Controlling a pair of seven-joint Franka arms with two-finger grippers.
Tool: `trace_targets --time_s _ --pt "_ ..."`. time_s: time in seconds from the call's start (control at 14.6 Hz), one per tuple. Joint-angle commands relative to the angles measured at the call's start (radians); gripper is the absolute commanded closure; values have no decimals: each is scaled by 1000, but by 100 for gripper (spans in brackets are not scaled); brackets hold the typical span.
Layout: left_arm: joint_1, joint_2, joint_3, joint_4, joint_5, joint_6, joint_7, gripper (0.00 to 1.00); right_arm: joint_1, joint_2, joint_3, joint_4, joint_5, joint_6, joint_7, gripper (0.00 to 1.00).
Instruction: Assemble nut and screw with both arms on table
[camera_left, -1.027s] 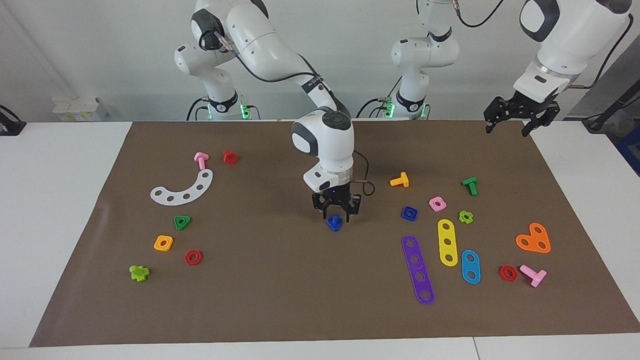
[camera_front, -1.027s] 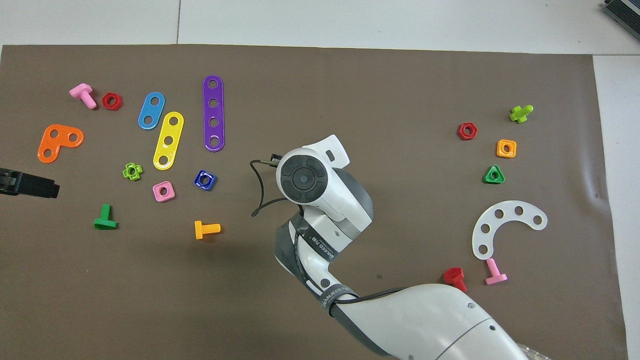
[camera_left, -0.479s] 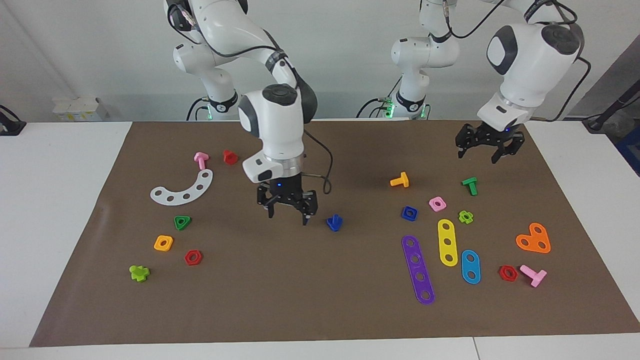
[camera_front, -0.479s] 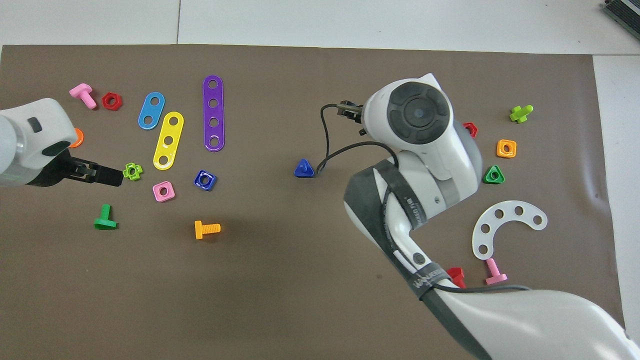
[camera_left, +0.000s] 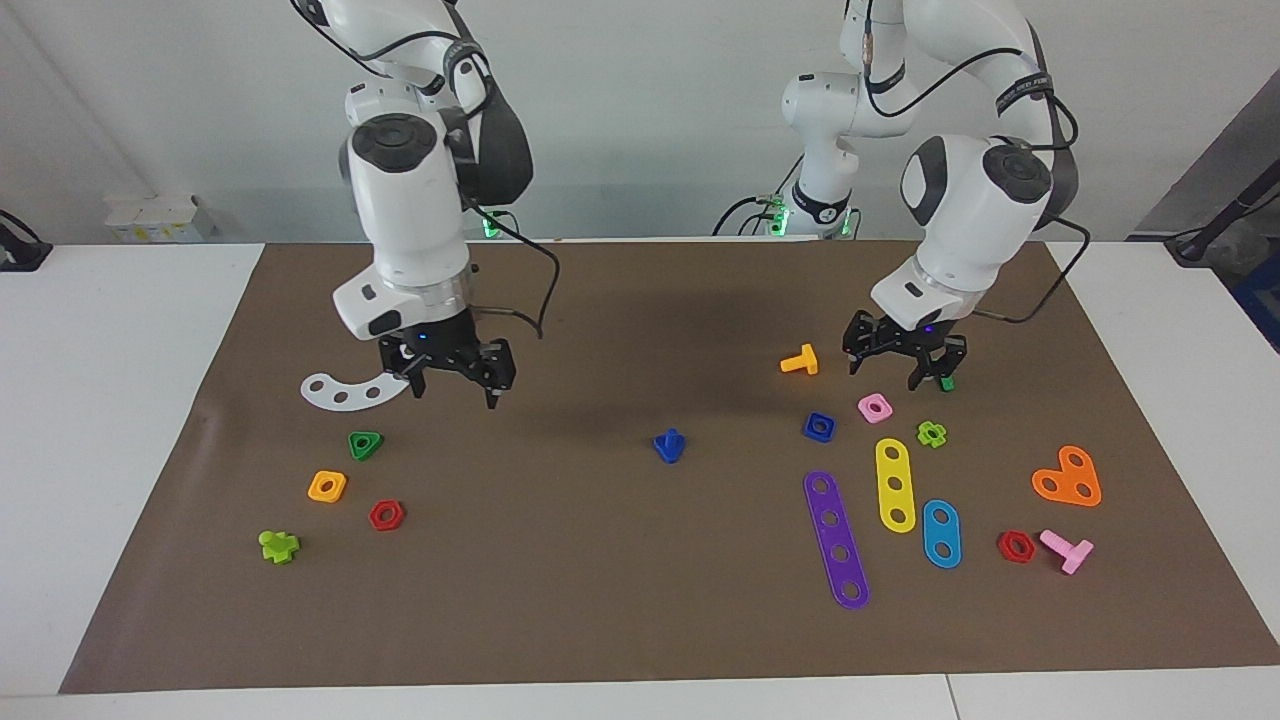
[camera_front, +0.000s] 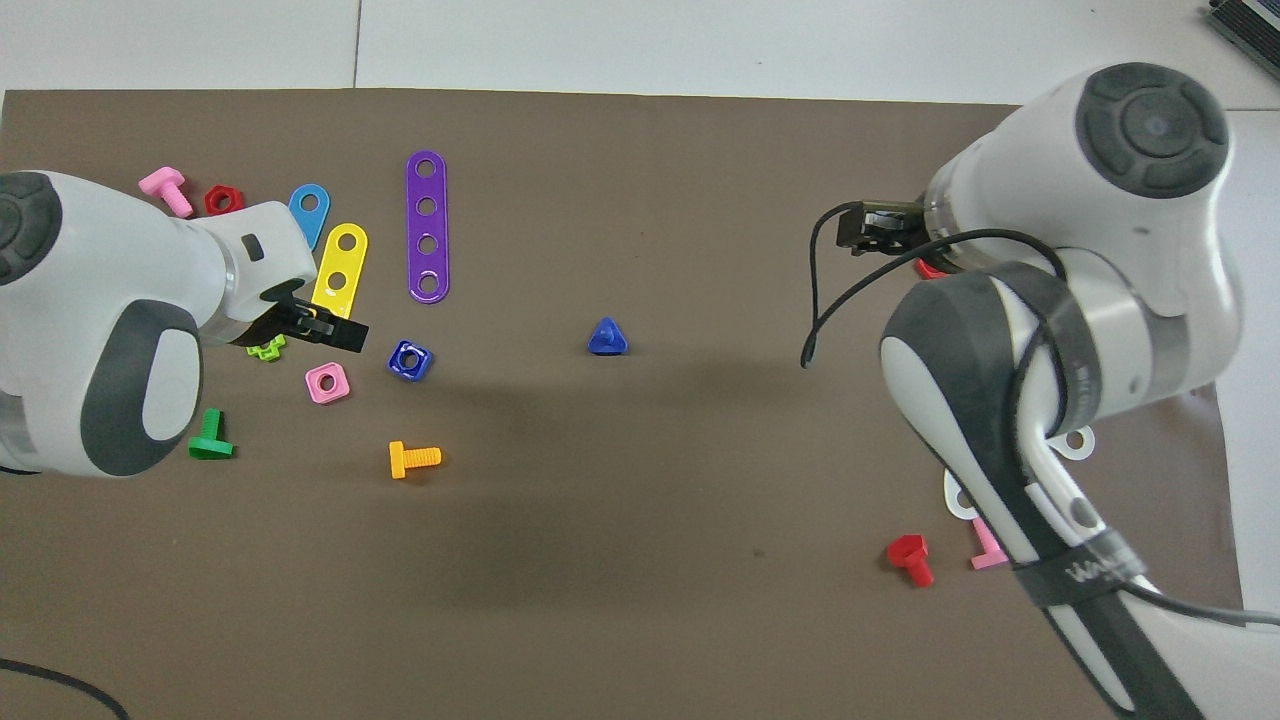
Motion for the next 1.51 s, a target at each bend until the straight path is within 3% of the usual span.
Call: trace_targets --time_s 0.0,0.48,0.75,1.03,1.23,1.44 --pt "-33 -27 17 -104 -20 105 52 18 -98 -96 16 -64 57 -76 -148 0" --pt "-85 92 17 -123 -20 231 70 18 -292 -167 15 -67 71 -215 -316 0" --pt "-104 163 17 -121 -20 285 80 18 -293 -208 13 -29 56 -265 -327 0" --pt "-104 178 19 -123 -20 287 133 18 -287 -208 24 37 42 -334 -327 0" --pt "-102 180 20 -129 -18 287 146 19 -286 -251 24 -47 42 -313 -328 0" --pt "-96 183 20 -147 -18 294 161 20 -286 -254 24 -58 42 -301 -328 0"
